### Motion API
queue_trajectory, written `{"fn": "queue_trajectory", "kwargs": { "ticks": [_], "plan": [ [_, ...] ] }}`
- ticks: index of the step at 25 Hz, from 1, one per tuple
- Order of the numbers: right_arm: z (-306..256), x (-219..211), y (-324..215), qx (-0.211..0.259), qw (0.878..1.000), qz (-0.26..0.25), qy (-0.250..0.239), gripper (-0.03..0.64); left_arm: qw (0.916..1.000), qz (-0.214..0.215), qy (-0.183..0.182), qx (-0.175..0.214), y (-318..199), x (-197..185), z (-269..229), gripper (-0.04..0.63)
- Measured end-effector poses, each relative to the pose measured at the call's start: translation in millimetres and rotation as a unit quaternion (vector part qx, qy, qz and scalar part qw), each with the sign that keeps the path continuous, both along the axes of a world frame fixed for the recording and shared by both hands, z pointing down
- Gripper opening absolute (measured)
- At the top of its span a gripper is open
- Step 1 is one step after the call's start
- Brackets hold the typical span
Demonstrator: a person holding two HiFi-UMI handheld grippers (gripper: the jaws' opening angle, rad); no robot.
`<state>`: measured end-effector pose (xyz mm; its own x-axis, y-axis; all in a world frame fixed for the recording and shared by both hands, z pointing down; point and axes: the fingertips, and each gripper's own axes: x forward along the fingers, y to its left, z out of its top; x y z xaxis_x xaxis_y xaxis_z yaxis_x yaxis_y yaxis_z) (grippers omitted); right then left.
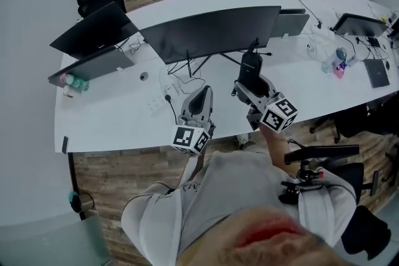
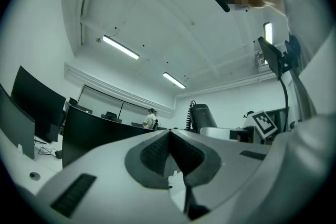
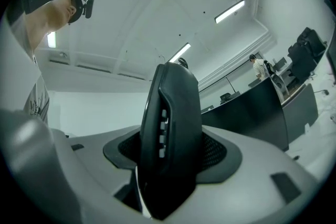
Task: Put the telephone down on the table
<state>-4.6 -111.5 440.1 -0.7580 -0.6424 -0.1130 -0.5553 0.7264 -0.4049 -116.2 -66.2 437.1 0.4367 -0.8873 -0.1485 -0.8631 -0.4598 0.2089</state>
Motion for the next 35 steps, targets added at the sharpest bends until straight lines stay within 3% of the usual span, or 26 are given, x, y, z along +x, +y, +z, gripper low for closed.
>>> {"fn": "queue_trajectory", "kwargs": {
  "ticks": [7, 15, 20, 28, 35],
  "plan": [
    [-2.2, 11.4, -59.8, 0.004, 0.999, -0.040, -0.031, 0.285, 0.9990, -0.031, -0.030, 0.005, -45.8, 18.5, -12.0, 0.011],
    [14.6, 11.8, -111.0, -0.033, 0.995, -0.091, -0.037, 0.285, 0.9962, -0.069, -0.052, -0.011, -88.3, 36.7, -9.9, 0.011],
    [13.3, -3.9, -133.3, -0.031, 0.994, -0.101, -0.021, 0.285, 0.9963, -0.070, -0.045, -0.020, -106.7, 24.5, -7.4, 0.011],
    [-1.0, -16.8, -143.0, -0.023, 0.996, -0.087, -0.014, 0.285, 0.9974, -0.052, -0.048, 0.012, -123.6, 2.4, -18.6, 0.011],
    [5.5, -30.2, -140.8, -0.028, 0.996, -0.083, -0.010, 0.285, 0.9988, -0.041, -0.027, -0.003, -130.8, -5.9, -3.7, 0.011]
  ]
}}
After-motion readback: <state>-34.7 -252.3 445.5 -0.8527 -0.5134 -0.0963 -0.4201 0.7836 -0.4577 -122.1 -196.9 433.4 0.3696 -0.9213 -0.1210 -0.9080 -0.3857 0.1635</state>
